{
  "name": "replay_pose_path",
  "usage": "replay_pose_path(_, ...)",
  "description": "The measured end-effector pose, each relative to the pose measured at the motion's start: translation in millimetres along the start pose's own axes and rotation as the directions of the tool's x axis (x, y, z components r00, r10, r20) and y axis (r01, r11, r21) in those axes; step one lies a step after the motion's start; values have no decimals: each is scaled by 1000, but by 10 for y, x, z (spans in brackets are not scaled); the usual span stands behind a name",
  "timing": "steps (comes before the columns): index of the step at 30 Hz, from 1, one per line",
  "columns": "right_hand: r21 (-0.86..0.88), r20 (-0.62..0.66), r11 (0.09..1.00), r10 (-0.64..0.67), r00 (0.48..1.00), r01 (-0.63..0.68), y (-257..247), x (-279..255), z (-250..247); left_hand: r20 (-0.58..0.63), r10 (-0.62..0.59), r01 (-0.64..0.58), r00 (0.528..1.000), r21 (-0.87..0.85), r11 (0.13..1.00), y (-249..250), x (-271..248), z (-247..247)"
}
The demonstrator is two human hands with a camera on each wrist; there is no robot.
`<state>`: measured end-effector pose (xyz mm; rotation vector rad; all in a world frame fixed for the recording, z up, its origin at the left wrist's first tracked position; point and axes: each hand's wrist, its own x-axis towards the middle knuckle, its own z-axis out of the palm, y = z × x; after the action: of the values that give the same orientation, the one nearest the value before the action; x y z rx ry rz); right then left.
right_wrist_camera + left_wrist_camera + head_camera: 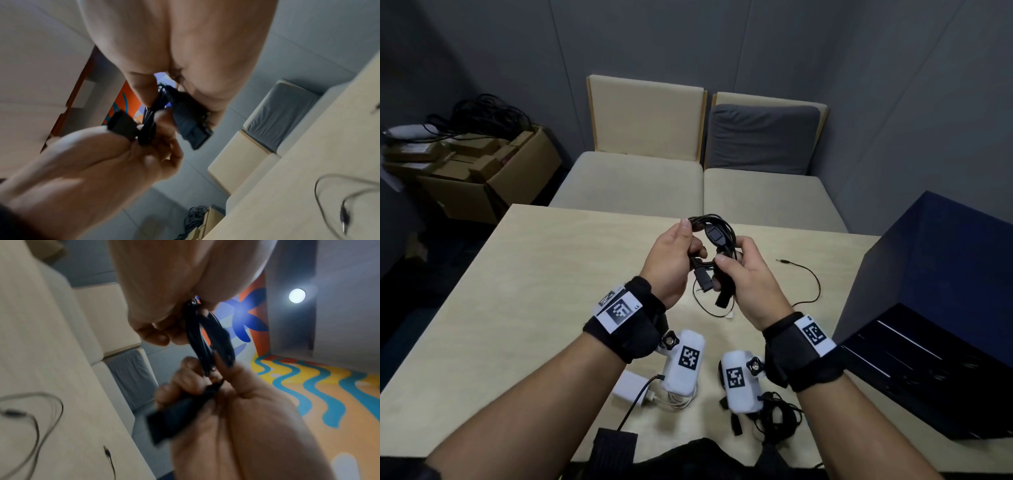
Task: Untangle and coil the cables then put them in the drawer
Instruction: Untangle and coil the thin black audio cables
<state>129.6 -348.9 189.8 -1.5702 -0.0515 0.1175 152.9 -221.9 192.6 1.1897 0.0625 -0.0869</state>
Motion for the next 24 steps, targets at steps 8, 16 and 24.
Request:
replay_pose_path(8,-244,45,970,12,999,-1,-96,61,-213,204,-56,-47,977,468,883,258,-4,-187)
replay_pose_path(16,-281,214,959,21,977,41,-137,71,-352,236,-84,-71,968,579,812,264,59,-194)
replay_pose_path(24,-327,192,944,8,981,56,13,35,-454,180,-170,111,969,297,948,139,9,-229)
